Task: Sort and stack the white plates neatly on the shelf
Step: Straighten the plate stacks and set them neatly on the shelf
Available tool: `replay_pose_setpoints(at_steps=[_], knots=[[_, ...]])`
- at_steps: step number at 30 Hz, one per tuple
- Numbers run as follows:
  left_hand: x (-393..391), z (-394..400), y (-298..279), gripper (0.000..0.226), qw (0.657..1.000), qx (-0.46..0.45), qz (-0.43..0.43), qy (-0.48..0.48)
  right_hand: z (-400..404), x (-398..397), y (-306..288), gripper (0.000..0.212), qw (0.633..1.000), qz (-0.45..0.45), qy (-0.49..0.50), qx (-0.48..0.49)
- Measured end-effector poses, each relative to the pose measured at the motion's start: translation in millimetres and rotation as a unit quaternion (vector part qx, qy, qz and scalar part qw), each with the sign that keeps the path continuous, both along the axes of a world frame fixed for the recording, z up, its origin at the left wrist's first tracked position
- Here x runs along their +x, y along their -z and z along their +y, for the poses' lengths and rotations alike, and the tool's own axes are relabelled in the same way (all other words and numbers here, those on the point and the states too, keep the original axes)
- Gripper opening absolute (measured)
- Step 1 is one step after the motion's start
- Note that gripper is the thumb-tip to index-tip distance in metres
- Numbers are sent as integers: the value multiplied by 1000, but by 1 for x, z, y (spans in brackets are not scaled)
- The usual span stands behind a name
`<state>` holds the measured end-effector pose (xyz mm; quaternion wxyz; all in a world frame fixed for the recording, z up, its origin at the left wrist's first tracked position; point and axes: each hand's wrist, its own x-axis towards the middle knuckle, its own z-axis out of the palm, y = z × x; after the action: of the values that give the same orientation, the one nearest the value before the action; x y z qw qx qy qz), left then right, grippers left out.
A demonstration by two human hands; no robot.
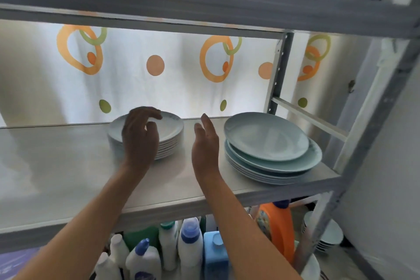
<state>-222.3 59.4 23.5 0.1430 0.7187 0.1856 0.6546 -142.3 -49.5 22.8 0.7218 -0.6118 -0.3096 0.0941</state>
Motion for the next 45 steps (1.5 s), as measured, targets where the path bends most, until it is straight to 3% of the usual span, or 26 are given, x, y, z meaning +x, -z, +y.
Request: replay_pose_setpoints(at_steps=[3,6,9,13,16,18,22,24,30,35,39,45], knots=[[36,-24,-7,30,991,-77,63,94,-41,7,-8,40,998,-26,33,55],[85,-39,-18,27,957,-186,124,185,-83,20,-17,36,989,-48,96,101],[136,-46,-29,19,915,-231,195,266,-121,32,-18,37,979,-90,142,115],[159,-48,-27,25,833,-378,92,394,-161,60,-5,47,949,-175,256,61],[170,-38,-10,25,766,-493,26,413,-178,84,10,56,923,-225,310,-20],[175,-36,-4,18,745,-511,59,425,-180,97,19,62,925,-201,318,-52],[175,-51,-2,18,715,-509,65,475,-175,107,26,65,951,-65,299,-53],[176,-55,0,25,717,-508,67,473,-169,106,26,65,960,-23,276,-36],[173,-58,6,19,715,-500,125,473,-159,111,28,58,957,-12,289,-1],[175,-51,12,25,763,-472,130,423,-158,114,34,53,962,4,272,1],[173,-56,12,18,761,-464,145,429,-157,111,33,55,960,-3,279,-8],[169,-44,1,30,757,-503,157,387,-166,108,35,56,969,22,243,-23]])
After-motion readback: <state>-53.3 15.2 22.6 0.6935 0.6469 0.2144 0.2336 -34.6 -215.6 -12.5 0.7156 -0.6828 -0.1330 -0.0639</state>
